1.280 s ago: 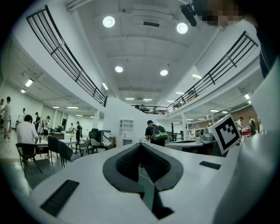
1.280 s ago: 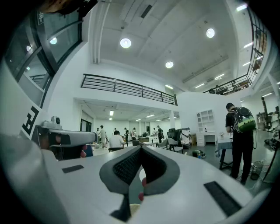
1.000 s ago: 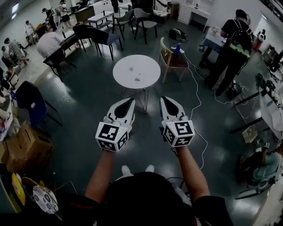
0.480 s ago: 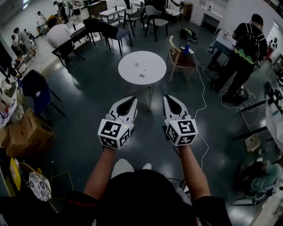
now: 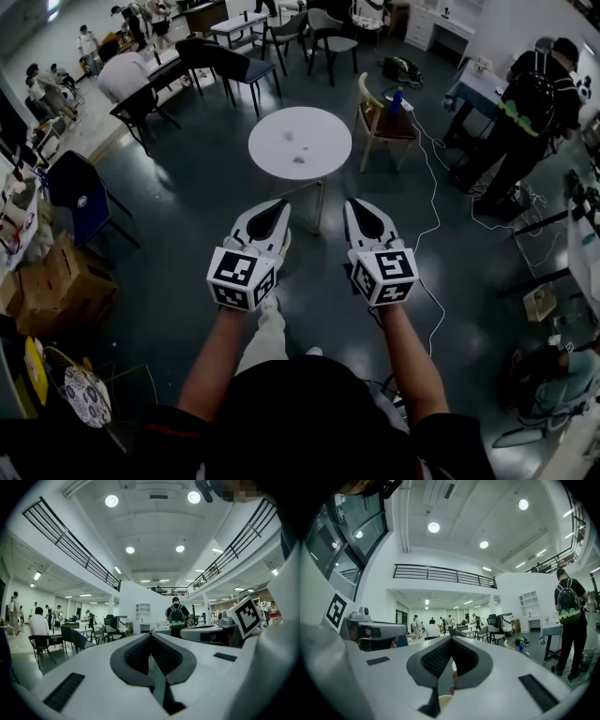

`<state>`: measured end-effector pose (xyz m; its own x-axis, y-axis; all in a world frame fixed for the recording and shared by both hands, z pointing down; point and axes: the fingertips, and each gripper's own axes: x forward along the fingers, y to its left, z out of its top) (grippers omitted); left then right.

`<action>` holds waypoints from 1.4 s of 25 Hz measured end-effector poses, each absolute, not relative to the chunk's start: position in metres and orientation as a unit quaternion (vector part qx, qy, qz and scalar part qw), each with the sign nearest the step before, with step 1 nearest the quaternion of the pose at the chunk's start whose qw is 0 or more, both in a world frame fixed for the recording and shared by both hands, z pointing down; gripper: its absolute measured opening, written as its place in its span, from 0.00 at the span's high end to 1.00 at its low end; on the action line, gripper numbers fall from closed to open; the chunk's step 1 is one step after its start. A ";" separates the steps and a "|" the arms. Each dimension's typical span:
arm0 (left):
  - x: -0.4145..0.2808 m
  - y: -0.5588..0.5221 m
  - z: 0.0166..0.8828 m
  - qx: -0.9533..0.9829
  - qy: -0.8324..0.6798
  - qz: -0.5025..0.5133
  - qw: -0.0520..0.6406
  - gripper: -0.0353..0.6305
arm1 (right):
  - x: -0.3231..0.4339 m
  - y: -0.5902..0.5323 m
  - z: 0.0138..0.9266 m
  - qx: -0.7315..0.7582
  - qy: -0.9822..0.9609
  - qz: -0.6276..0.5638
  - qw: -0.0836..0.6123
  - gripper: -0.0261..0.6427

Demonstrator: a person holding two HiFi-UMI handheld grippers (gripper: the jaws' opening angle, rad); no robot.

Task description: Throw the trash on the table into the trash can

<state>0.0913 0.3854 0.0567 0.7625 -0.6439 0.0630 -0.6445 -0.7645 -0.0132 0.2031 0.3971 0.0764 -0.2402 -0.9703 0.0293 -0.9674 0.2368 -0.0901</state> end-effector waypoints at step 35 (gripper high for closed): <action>0.057 0.031 0.093 0.956 -0.283 0.043 0.061 0.92 | 0.175 0.059 0.120 -0.673 0.734 -0.088 -0.039 0.93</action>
<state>0.0568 0.0306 0.0930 0.8363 -0.5359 0.1159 -0.5462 -0.8326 0.0916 0.1747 0.0588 0.1195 -0.0914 -0.9804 0.1744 -0.9939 0.0790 -0.0767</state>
